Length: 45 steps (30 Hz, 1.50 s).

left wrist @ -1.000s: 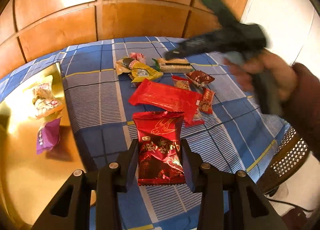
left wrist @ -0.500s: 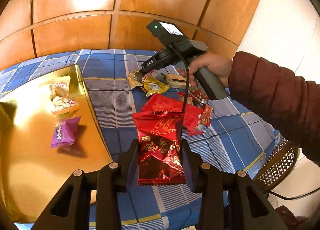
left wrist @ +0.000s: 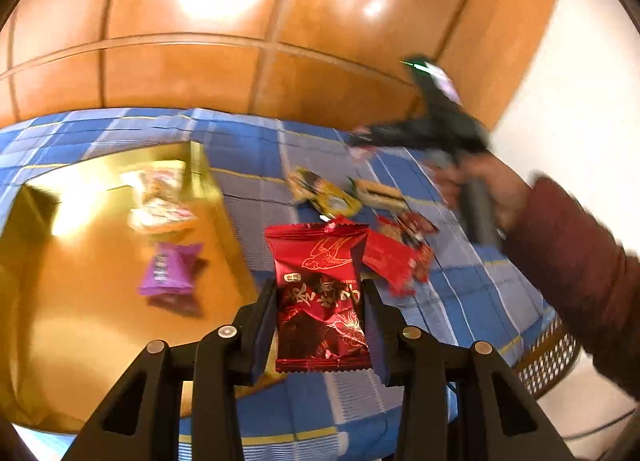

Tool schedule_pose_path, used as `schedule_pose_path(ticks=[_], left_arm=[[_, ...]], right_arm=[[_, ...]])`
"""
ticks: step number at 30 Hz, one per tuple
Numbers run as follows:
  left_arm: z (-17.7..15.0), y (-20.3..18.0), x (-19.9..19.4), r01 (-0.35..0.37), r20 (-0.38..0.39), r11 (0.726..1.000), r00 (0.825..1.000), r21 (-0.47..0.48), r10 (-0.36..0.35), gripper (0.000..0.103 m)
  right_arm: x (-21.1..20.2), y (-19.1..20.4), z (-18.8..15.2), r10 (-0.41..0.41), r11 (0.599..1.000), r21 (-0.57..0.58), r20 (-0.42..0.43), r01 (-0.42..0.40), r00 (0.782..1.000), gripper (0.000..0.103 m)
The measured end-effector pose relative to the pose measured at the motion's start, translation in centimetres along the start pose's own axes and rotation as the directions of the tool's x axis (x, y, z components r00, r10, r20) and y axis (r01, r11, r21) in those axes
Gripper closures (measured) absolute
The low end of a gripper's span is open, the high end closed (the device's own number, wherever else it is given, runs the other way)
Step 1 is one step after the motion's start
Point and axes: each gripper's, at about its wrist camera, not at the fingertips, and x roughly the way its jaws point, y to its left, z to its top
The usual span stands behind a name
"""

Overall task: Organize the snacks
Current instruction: 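Carry the red packet toward the tray with left gripper while right grasps pink candy, then release the red packet into the gold tray with the left gripper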

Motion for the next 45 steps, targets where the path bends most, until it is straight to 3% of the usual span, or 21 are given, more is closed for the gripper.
schedule_pose_path(ticks=[6,9,14,17,22,27,35,45], left_arm=[[1.6,6.1,-0.9,-0.110,0.023,0.982,0.993,-0.156,0.115,0.062],[2.7,9.1,-0.2,-0.174,-0.002,0.963,0.984,-0.208,0.177,0.062],[4.9,14.0,2.0,-0.258,-0.046,0.925,0.966,-0.279,0.256,0.062],[6.1,16.0,3.5,-0.303,-0.066,0.907,0.952,-0.292,0.298,0.062],[7.6,18.3,6.3,-0.349,-0.117,0.888,0.937,-0.300,0.329,0.060],[7.9,18.1,6.7,-0.374,-0.109,0.879,0.927,-0.295,0.358,0.052],[4.3,13.2,3.0,-0.433,-0.045,0.877,0.900,-0.208,0.434,0.050],[0.3,9.0,-0.3,-0.446,0.015,0.878,0.890,-0.177,0.455,0.049]], right_arm=[[-4.5,2.8,-5.4,0.080,0.993,-0.088,-0.026,-0.082,0.996,0.077],[-4.7,5.1,-9.1,0.126,0.982,-0.131,-0.088,-0.137,0.988,0.077],[-3.7,8.3,-14.6,0.116,0.968,-0.201,-0.169,-0.150,0.979,0.077],[-2.6,9.1,-16.5,0.104,0.968,-0.204,-0.200,-0.146,0.974,0.077],[-2.7,8.5,-16.2,0.105,0.979,-0.154,-0.170,-0.131,0.980,0.077],[-2.2,8.7,-16.0,0.092,0.980,-0.161,-0.168,-0.120,0.981,0.077],[-2.4,9.1,-16.9,0.076,0.984,-0.151,-0.137,-0.097,0.988,0.076],[-2.5,9.3,-17.0,0.059,0.989,-0.128,-0.111,-0.073,0.992,0.077]])
